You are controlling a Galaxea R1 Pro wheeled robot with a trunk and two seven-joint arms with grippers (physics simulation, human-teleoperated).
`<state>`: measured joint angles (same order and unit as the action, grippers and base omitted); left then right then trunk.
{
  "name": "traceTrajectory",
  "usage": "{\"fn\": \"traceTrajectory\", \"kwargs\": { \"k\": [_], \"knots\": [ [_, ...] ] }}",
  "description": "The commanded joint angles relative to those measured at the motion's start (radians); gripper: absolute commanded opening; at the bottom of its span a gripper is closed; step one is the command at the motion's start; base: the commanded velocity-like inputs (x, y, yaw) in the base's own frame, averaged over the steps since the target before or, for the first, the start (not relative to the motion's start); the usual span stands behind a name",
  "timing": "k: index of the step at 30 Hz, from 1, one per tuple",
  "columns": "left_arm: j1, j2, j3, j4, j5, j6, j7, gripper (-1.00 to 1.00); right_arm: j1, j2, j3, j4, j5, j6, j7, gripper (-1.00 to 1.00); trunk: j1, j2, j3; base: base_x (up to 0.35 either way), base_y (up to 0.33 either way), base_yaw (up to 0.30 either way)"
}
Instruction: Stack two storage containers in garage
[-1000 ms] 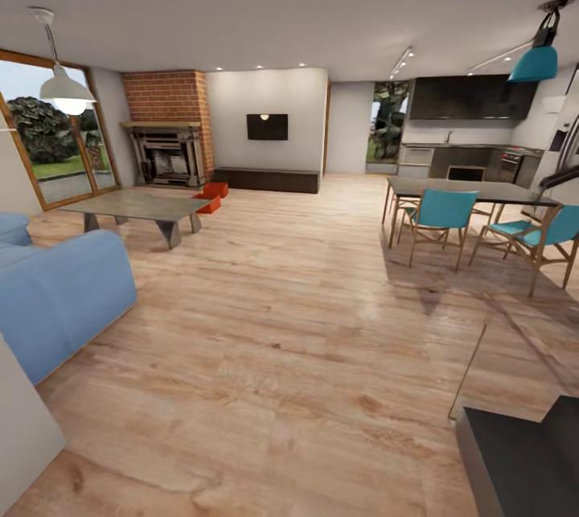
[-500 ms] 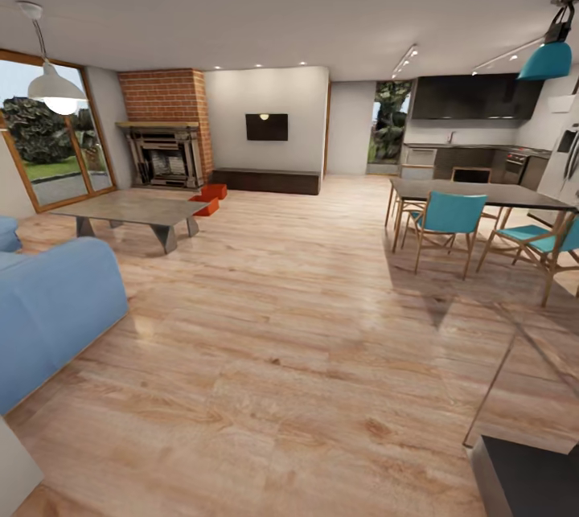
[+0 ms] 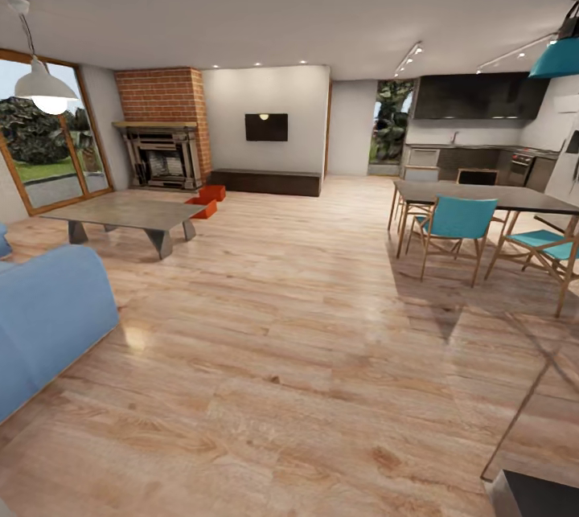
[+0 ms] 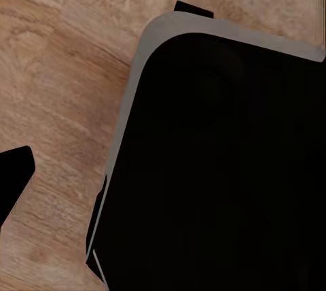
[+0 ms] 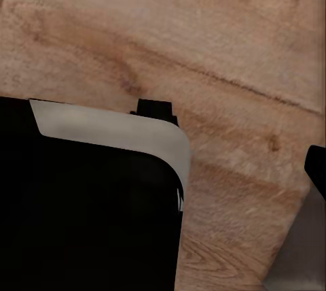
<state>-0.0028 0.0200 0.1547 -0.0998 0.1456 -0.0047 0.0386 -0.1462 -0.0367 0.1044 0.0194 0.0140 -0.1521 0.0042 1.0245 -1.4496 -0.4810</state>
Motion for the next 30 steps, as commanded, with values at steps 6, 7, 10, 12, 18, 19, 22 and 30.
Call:
{"fn": "traceTrajectory", "kwargs": {
  "k": [6,7,10,12,18,19,22,30],
  "knots": [
    [0.0,0.0,-0.001,0.0,0.011,-0.001,0.001,1.0,-0.001,0.0,0.006,0.002,0.001,-0.004,0.0,1.0,0.001,0.0,-0.001,0.322,0.0,0.0],
    [0.0,0.0,-0.001,0.0,0.011,-0.002,0.001,1.0,-0.001,0.0,0.006,0.002,0.001,-0.004,0.0,1.0,0.001,0.0,-0.001,0.322,0.0,0.0],
    [0.0,0.0,-0.001,0.0,0.011,-0.005,0.001,1.0,-0.001,0.0,0.006,0.002,0.001,-0.004,0.0,1.0,0.001,0.0,-0.001,0.322,0.0,0.0],
    [0.0,0.0,-0.001,0.0,0.011,-0.006,0.001,1.0,-0.001,0.0,0.006,0.002,0.001,-0.004,0.0,1.0,0.001,0.0,-0.001,0.322,0.0,0.0],
    [0.0,-0.001,-0.001,0.0,0.01,0.0,0.001,1.0,-0.001,0.0,0.006,0.002,-0.001,-0.004,0.0,1.0,0.001,0.0,-0.001,0.322,0.0,0.0],
    [0.0,-0.002,-0.001,0.001,0.01,-0.001,0.001,1.0,-0.001,0.0,0.005,0.002,-0.003,-0.004,0.0,1.0,0.001,0.0,-0.001,0.322,0.0,0.0],
    [0.0,-0.002,-0.002,0.006,0.01,-0.002,0.002,1.0,-0.001,0.0,0.002,0.003,-0.007,-0.004,0.0,1.0,0.001,0.0,-0.001,0.322,0.0,0.0],
    [0.0,0.001,0.001,0.013,0.016,-0.004,0.003,1.0,-0.001,0.0,0.0,0.006,-0.007,-0.011,0.001,1.0,0.001,0.0,-0.001,0.322,0.0,0.0]
  ]
}}
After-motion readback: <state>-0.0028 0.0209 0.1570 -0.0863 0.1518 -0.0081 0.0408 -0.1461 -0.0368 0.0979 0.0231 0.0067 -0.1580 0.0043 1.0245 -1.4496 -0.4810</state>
